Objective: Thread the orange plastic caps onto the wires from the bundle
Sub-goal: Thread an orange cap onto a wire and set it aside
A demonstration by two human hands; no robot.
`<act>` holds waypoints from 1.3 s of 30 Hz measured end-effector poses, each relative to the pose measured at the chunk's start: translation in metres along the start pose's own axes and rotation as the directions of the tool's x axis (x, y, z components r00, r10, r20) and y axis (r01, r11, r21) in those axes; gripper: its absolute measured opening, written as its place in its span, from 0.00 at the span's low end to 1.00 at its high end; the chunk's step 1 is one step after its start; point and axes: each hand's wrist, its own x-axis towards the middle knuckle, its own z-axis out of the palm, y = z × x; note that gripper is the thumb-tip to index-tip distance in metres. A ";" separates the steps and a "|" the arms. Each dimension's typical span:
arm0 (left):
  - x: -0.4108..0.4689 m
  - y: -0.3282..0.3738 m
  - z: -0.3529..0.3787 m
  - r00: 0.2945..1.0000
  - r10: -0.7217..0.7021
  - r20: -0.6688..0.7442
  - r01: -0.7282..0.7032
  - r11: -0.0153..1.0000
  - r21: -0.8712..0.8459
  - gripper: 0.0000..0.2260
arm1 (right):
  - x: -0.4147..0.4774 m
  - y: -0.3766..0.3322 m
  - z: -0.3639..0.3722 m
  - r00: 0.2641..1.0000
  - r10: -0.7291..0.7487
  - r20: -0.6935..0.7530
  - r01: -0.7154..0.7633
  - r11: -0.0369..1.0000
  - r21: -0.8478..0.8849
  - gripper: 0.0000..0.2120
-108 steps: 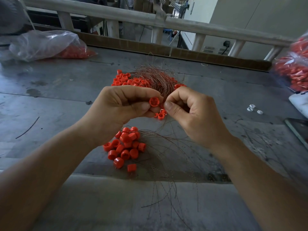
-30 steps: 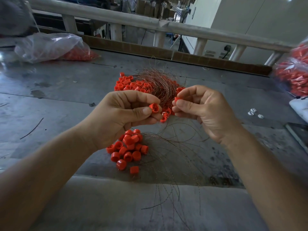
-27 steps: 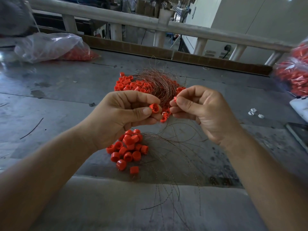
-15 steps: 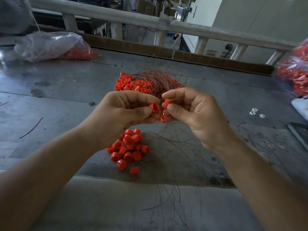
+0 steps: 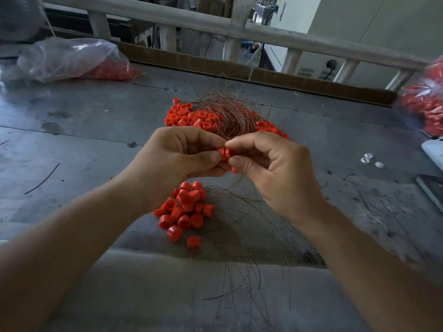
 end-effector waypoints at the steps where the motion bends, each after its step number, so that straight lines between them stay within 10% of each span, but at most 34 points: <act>1: 0.000 0.000 0.000 1.000 -0.005 -0.002 0.005 1.000 0.004 0.09 | 0.000 0.000 0.000 1.000 -0.007 -0.002 0.007 1.000 -0.012 0.10; 32: -0.006 0.001 0.000 0.995 -0.031 0.093 0.030 1.000 0.010 0.09 | -0.001 0.000 -0.001 0.998 -0.058 -0.009 0.059 0.998 0.017 0.08; 39: -0.006 0.001 -0.007 0.976 -0.051 0.210 0.054 0.998 -0.009 0.15 | 0.001 -0.003 -0.005 0.982 -0.030 0.187 0.032 0.999 -0.010 0.15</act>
